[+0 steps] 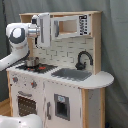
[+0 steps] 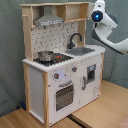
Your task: Play with the kitchen
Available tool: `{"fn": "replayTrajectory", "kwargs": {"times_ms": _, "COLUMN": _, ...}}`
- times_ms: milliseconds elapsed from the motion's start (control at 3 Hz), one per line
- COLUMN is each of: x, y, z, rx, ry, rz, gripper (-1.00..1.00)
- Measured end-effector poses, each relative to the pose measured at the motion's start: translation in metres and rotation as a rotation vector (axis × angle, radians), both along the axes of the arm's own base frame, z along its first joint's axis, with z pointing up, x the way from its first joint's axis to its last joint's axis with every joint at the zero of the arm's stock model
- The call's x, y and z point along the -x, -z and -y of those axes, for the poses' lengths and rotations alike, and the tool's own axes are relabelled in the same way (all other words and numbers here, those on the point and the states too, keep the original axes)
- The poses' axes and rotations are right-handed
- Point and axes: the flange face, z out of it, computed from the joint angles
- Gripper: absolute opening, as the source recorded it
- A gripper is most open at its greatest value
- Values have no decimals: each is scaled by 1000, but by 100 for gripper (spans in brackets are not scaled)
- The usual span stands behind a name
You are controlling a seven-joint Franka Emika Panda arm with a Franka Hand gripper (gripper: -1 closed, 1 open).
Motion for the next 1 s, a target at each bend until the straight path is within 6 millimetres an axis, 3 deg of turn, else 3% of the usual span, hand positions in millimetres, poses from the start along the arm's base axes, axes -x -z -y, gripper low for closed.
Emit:
{"fn": "replayTrajectory", "kwargs": {"times_ms": 667, "x": 6, "y": 2, "z": 0, "rx": 18, "ry": -65, "rz": 23, "gripper": -100}}
{"fn": "replayTrajectory", "kwargs": {"times_ms": 1000, "x": 7, "y": 2, "z": -1, "rx": 18, "ry": -68, "rz": 23, "gripper": 100}}
